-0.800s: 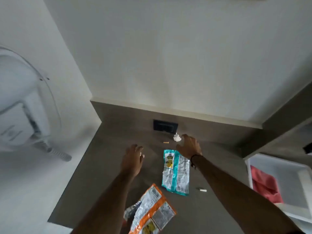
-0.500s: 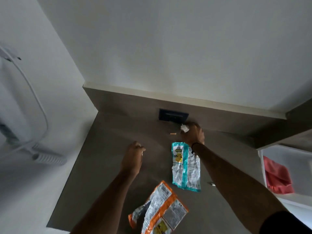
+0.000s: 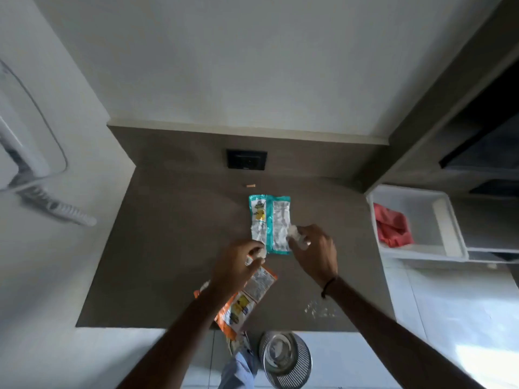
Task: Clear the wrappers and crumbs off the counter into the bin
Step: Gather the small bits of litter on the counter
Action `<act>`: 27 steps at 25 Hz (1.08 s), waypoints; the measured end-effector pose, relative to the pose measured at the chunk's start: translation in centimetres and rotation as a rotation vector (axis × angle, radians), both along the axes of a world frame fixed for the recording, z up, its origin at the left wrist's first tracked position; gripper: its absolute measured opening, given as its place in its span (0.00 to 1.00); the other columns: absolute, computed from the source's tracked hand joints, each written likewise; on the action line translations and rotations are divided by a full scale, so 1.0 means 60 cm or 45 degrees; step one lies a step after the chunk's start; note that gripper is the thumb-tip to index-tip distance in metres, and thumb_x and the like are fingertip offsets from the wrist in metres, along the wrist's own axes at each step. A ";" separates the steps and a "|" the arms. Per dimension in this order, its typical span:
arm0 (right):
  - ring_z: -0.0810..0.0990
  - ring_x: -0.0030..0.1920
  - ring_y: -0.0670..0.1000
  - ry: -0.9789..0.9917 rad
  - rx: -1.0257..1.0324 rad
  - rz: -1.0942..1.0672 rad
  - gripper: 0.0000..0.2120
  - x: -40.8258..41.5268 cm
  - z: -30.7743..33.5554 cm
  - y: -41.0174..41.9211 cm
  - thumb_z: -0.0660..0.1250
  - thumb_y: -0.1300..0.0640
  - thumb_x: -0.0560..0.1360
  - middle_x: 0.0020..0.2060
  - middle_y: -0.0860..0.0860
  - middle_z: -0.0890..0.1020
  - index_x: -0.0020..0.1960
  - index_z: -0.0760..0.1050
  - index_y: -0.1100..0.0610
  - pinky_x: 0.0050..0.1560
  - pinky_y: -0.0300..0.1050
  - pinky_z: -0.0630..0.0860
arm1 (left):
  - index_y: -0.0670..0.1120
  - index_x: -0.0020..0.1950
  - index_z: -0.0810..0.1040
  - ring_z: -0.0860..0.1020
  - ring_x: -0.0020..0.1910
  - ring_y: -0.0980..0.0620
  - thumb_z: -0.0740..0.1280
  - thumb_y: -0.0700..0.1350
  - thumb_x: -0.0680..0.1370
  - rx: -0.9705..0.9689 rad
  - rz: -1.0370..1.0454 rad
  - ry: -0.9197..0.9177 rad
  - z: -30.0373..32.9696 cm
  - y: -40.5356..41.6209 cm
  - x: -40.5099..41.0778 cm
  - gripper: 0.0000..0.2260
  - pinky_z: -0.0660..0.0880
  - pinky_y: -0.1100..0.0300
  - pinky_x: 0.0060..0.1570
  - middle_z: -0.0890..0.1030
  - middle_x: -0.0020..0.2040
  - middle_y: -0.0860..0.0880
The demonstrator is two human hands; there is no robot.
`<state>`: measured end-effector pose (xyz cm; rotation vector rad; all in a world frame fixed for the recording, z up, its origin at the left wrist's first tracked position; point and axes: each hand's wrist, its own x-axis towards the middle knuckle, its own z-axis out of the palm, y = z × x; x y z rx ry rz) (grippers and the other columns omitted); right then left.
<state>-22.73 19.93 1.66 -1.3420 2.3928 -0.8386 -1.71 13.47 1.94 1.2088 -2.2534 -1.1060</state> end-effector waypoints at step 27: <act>0.85 0.41 0.50 -0.143 0.240 0.261 0.14 0.028 -0.066 0.331 0.62 0.51 0.72 0.43 0.46 0.87 0.50 0.83 0.51 0.40 0.42 0.79 | 0.41 0.55 0.84 0.83 0.47 0.45 0.68 0.36 0.79 -0.190 0.402 -0.051 -0.070 0.305 0.049 0.08 0.82 0.48 0.49 0.86 0.50 0.44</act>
